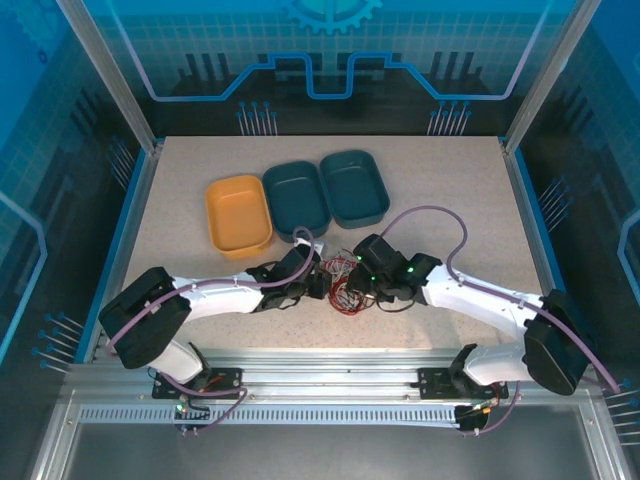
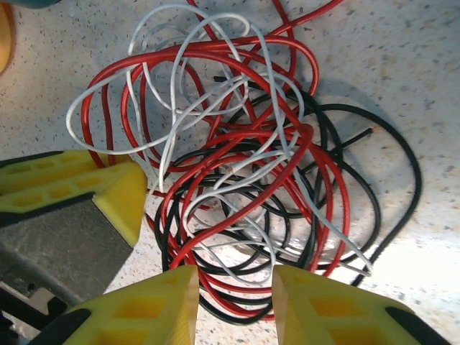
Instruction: Untangle the cables
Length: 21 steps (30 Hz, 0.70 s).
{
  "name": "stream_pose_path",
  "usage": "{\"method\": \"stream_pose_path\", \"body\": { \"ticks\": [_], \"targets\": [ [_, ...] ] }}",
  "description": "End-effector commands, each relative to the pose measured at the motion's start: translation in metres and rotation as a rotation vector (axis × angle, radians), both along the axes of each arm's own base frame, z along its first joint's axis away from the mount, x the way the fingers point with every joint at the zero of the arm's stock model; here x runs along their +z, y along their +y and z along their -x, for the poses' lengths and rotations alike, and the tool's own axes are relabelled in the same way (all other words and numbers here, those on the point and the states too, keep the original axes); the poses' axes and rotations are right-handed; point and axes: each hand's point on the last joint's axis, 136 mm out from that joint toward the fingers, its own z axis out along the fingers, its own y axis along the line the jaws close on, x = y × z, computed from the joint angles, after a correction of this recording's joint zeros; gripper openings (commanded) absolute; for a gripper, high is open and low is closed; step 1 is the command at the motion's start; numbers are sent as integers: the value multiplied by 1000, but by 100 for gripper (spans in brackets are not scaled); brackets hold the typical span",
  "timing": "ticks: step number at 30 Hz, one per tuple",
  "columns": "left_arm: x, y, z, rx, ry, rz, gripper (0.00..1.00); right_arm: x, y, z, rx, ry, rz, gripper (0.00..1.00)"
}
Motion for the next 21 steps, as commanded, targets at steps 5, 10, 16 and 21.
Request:
{"method": "stream_pose_path", "body": {
  "ticks": [5, 10, 16, 21],
  "targets": [
    [-7, 2, 4, 6, 18, 16, 20, -14, 12, -12, -96, 10, -74, 38],
    [-7, 1, 4, 3, 17, 21, 20, -21, 13, -19, -118, 21, -88, 39],
    [-8, 0, 5, 3, 21, 27, 20, -32, 10, -22, -150, 34, -98, 37],
    [-9, -1, 5, -1, 22, 25, 20, -39, 10, -28, -170, 36, -129, 33]
  ]
}}
